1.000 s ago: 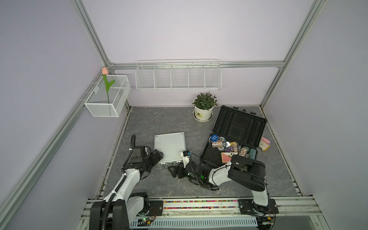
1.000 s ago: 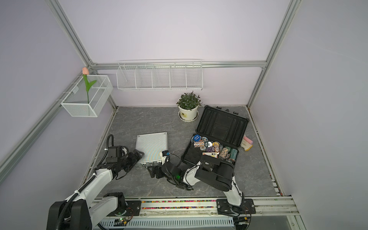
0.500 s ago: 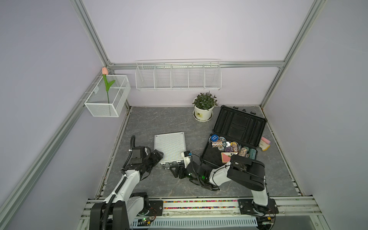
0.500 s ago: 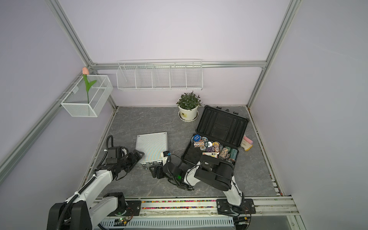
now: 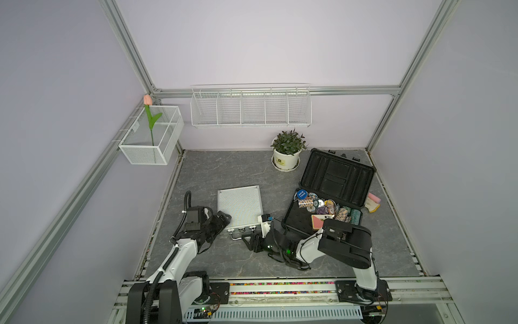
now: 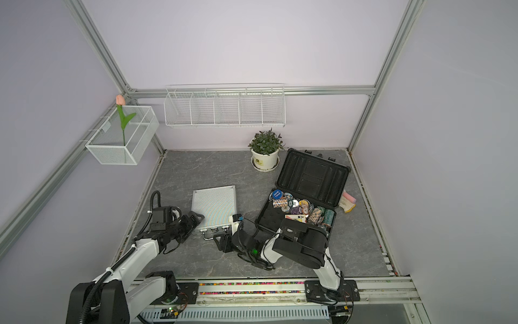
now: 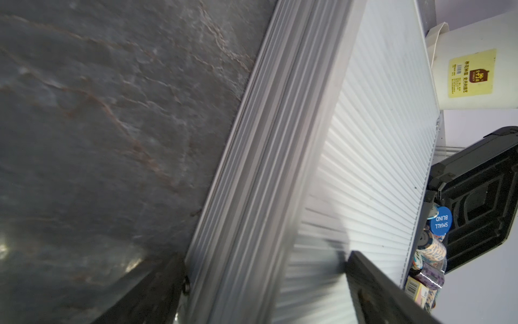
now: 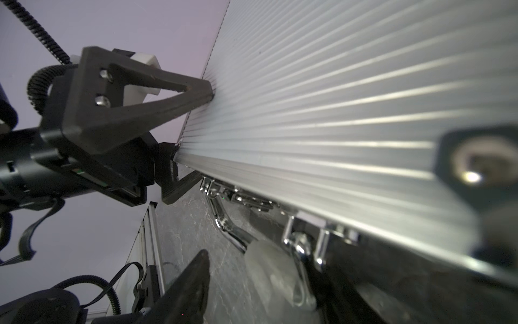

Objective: Open the poker set cases
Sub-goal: Open the case lid on the poker set case.

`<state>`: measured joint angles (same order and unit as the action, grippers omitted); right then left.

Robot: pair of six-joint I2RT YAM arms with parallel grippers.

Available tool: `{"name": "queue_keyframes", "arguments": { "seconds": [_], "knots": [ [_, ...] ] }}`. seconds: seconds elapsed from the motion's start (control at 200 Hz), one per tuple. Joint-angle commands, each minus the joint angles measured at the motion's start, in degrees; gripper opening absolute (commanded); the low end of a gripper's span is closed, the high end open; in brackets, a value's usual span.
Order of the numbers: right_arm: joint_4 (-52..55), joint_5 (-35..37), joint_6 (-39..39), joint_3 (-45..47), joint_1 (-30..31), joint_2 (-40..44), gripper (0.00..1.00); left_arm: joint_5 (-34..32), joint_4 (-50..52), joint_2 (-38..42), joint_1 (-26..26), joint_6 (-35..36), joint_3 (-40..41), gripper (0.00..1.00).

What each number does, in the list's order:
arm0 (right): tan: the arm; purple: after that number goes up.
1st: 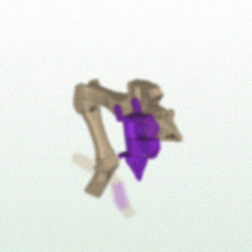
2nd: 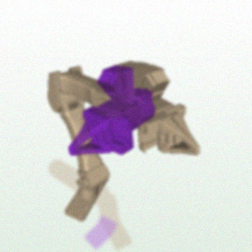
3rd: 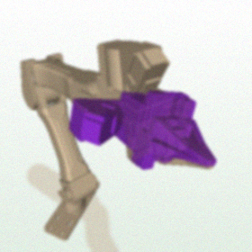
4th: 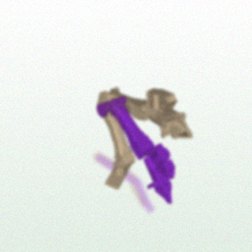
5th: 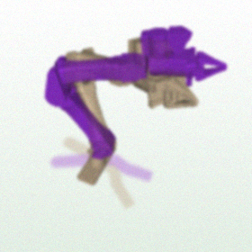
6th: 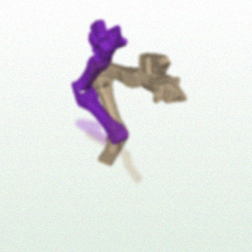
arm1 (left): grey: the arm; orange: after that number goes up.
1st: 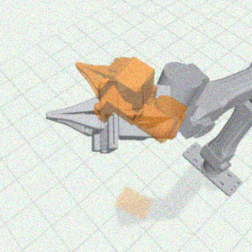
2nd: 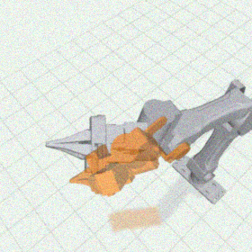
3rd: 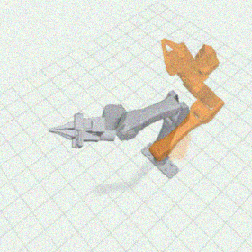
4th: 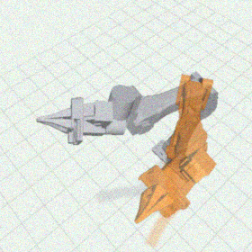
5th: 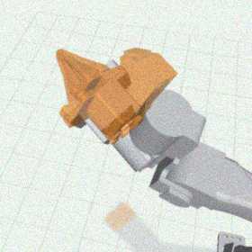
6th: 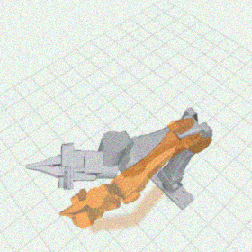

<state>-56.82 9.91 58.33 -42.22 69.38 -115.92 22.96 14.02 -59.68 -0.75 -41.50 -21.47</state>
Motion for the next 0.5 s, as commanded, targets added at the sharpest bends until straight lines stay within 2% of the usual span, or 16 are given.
{"name": "queue_keyframes", "arguments": {
  "seconds": [0.0, 0.085, 0.135, 0.23, 0.285, 0.495],
  "knots": [
    [-2.01, 1.05, 4.57, 2.24, -0.67, -2.23, 0.59, -1.43, 1.74, 0.35, -0.06, 1.42, -2.12, 0.91],
    [-3.48, 0.51, 6.06, 2.45, -1.15, -3.14, 0.57, -1.71, 1.84, 0.42, -0.1, 1.19, -2.39, 0.92],
    [-4.68, -0.05, 6.97, 2.53, -1.46, -3.91, 0.52, -1.93, 1.8, 0.65, -0.1, 1.02, -2.44, 0.92],
    [-8.37, -0.61, 9.57, 3.03, -1.93, -5.68, 0.51, -2.85, 2.57, 1.09, -0.05, 1.14, -2.74, 0.92],
    [-10.51, -0.95, 10.83, 3.06, -2.22, -6.74, 0.46, -3.37, 2.96, 1.44, -0.08, 1.31, -2.95, 0.92],
    [-14.1, -3.8, 13.39, 2.4, -3.28, -9.73, 0.38, -4.59, 2.33, 2.33, -0.04, 0.64, -2.08, 0.92]
  ]
}}
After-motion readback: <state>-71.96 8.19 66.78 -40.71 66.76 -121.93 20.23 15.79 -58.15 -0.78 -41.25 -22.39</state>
